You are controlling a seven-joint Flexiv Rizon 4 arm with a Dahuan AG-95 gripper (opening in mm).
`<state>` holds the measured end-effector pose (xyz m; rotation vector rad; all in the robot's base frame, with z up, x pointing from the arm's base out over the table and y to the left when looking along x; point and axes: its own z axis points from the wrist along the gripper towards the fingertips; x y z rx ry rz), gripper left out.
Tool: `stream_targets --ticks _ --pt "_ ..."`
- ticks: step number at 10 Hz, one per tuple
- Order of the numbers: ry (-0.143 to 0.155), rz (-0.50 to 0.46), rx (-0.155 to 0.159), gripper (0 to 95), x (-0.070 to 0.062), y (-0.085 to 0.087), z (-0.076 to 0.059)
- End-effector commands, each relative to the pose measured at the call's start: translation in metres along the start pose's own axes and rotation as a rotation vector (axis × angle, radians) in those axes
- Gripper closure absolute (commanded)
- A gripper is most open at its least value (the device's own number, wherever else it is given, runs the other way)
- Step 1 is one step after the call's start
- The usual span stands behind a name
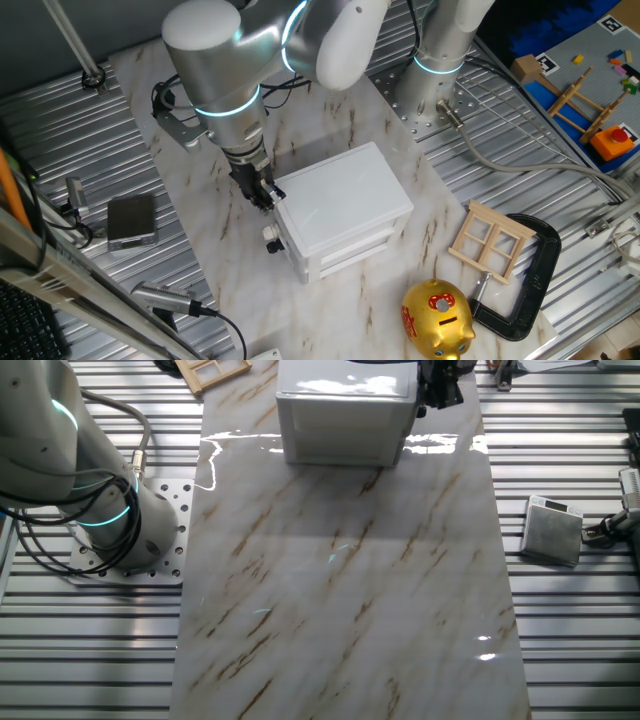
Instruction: Put things in the drawer
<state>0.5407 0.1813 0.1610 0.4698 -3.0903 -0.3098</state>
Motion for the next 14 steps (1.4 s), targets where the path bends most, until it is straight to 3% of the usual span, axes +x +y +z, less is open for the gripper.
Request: stream_targets --ticks 1,4,8,11,14 --pt "0.004 -0.009 0.015 95.0 -0.002 0.001 0.0" --pt "0.007 -0.018 0.021 95.0 -0.006 0.001 -0.004" --pt "0.009 -0.012 0.018 95.0 -0.029 -0.006 -0.017" --pt "0.017 0.002 0.012 95.0 -0.044 -0.011 -0.015" --pt "0.056 0.009 -0.018 95.0 -0.039 -0.012 -0.01"
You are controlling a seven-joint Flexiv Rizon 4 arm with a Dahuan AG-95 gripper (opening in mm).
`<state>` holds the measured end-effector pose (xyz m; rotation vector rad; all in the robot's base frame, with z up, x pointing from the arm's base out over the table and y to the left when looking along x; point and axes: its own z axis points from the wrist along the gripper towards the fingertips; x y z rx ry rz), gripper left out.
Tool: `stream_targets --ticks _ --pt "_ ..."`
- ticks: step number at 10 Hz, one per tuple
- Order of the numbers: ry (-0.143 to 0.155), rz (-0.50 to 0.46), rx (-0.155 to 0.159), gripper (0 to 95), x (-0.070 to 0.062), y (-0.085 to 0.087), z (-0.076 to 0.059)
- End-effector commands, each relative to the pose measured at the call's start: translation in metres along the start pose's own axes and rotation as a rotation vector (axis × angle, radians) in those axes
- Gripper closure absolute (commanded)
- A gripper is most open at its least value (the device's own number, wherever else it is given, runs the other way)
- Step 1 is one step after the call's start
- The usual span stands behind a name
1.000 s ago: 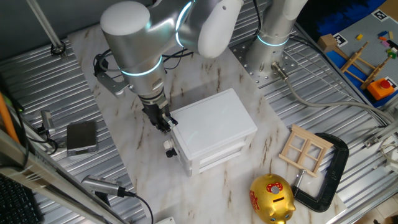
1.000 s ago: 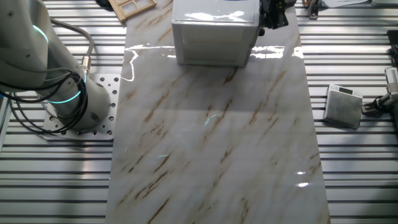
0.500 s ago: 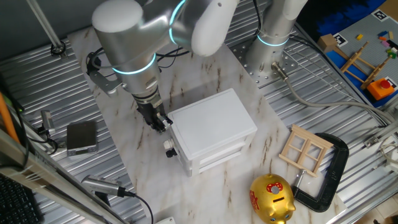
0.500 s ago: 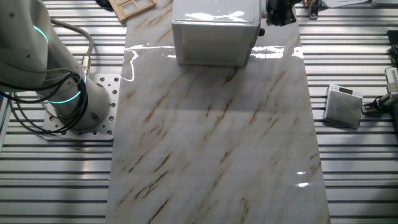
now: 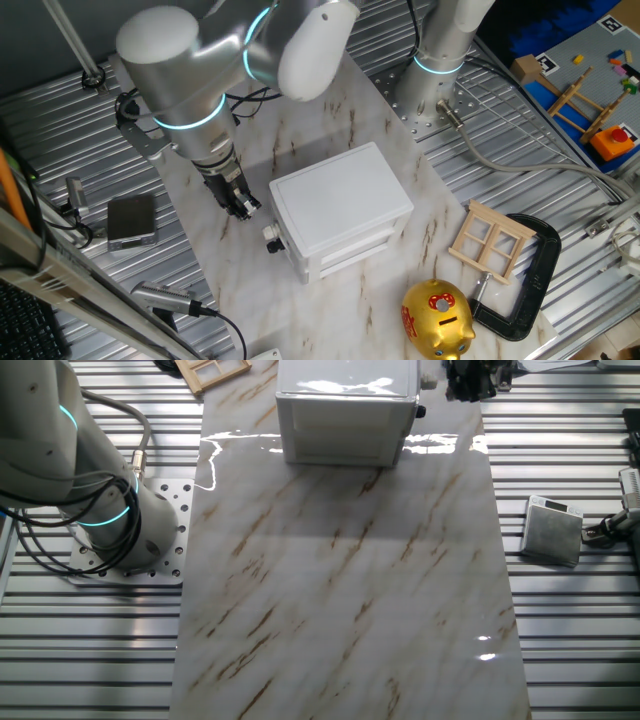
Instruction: Put things in the drawer
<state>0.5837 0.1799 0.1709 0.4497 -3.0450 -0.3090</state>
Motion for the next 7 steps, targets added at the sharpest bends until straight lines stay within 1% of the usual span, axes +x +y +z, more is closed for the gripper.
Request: stream_targets --ticks 1,3,5,7 --pt "0.011 -0.008 -0.014 95.0 0.005 -0.001 0.003" --pt "0.023 -0.007 -0.023 95.0 0.012 -0.002 0.006" --pt "0.026 -0.007 -0.04 95.0 0.015 0.0 0.006" --pt "0.028 -0.006 -0.046 95.0 0.019 0.004 0.008"
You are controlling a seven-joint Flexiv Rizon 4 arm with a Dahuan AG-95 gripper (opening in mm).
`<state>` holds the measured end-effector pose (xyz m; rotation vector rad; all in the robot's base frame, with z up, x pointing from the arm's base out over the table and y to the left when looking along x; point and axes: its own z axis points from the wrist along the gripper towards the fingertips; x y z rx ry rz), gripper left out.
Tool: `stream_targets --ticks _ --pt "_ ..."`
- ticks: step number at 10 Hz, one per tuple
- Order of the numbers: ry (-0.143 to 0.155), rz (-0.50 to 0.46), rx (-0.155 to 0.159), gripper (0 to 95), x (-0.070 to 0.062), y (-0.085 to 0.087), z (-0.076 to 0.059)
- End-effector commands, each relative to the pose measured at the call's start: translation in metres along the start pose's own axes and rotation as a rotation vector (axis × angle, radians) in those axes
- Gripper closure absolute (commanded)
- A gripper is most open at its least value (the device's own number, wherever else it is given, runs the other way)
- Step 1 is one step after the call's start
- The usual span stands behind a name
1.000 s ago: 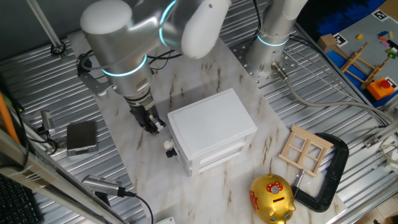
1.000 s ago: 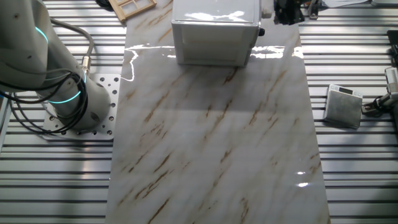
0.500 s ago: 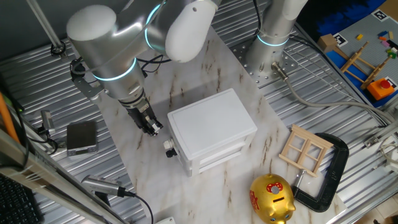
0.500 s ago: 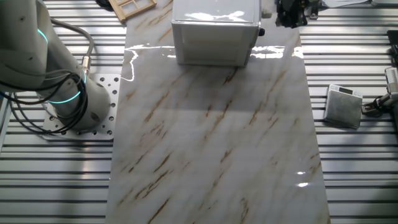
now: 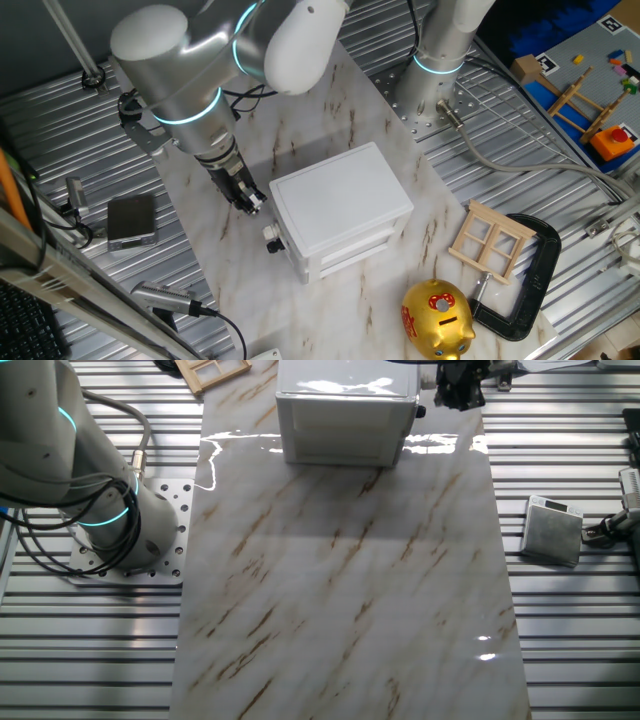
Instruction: Put things in the drawer
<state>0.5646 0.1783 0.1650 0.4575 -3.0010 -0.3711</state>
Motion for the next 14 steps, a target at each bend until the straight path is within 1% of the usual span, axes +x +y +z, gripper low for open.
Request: stream_targets --ticks 1,2,5,11,12,14 --pt "0.001 0.0 0.0 95.0 0.002 0.002 0.002" --pt "0.003 0.0 -0.002 95.0 0.004 0.004 0.003" --pt "0.017 0.001 -0.023 95.0 0.012 0.009 0.003" --pt "0.027 -0.008 -0.044 95.0 0.025 0.017 0.006" --pt "0.027 -0.008 -0.045 95.0 0.025 0.017 0.006" --pt "0.023 -0.026 -0.032 95.0 0.025 0.017 0.006"
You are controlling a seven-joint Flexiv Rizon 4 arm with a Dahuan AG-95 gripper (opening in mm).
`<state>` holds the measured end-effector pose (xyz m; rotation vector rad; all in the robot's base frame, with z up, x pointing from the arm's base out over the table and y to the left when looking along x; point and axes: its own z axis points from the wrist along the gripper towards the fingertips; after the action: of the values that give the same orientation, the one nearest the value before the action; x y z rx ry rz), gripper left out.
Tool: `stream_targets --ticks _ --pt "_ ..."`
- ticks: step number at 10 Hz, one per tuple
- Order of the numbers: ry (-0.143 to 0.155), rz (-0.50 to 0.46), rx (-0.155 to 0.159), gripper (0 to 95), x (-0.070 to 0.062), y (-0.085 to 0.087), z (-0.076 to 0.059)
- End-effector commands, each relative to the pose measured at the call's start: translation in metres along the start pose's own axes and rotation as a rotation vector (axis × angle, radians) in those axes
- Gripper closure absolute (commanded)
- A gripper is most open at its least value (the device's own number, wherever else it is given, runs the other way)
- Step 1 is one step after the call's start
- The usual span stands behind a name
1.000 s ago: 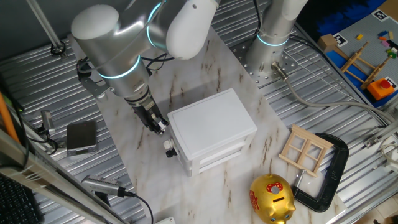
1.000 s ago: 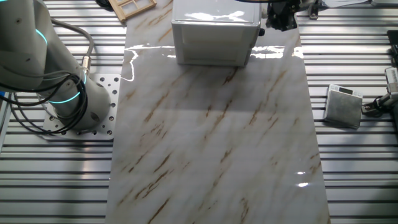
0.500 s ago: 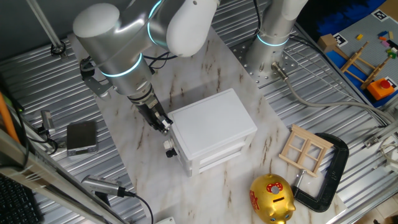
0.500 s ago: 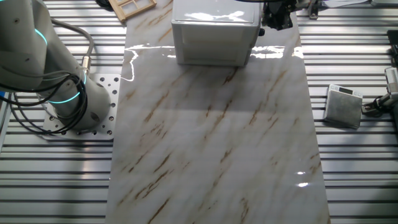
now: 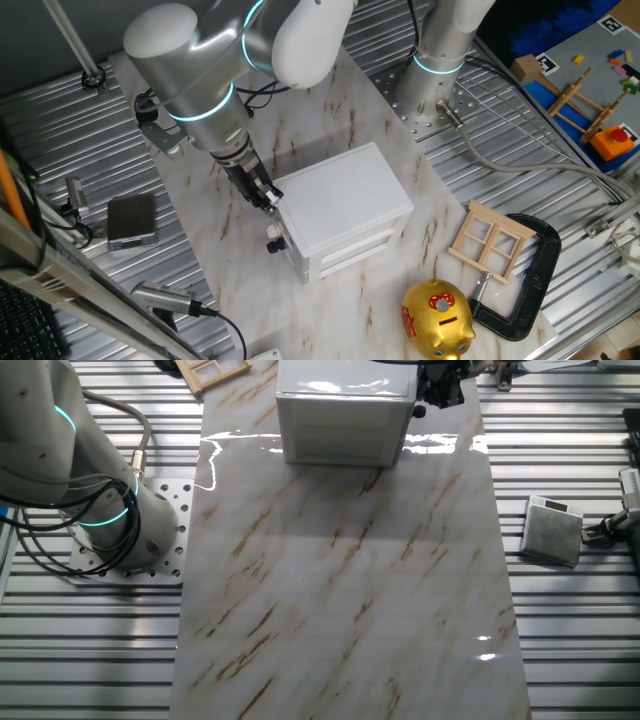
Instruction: Put things in the drawer
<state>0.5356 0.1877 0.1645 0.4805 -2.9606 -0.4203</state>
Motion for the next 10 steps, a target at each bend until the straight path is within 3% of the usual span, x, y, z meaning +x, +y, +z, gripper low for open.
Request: stream_targets --ticks 1,3,5,7,10 --pt "-0.001 -0.017 0.011 95.0 0.0 0.0 -0.001" --pt "0.0 -0.025 0.017 95.0 -0.001 -0.002 -0.006" --pt "0.014 -0.05 0.039 95.0 -0.008 -0.012 -0.022" --pt "0.02 -0.095 0.054 95.0 -0.011 -0.03 -0.035" --pt "0.026 -0.143 0.07 95.0 -0.005 -0.054 -0.043"
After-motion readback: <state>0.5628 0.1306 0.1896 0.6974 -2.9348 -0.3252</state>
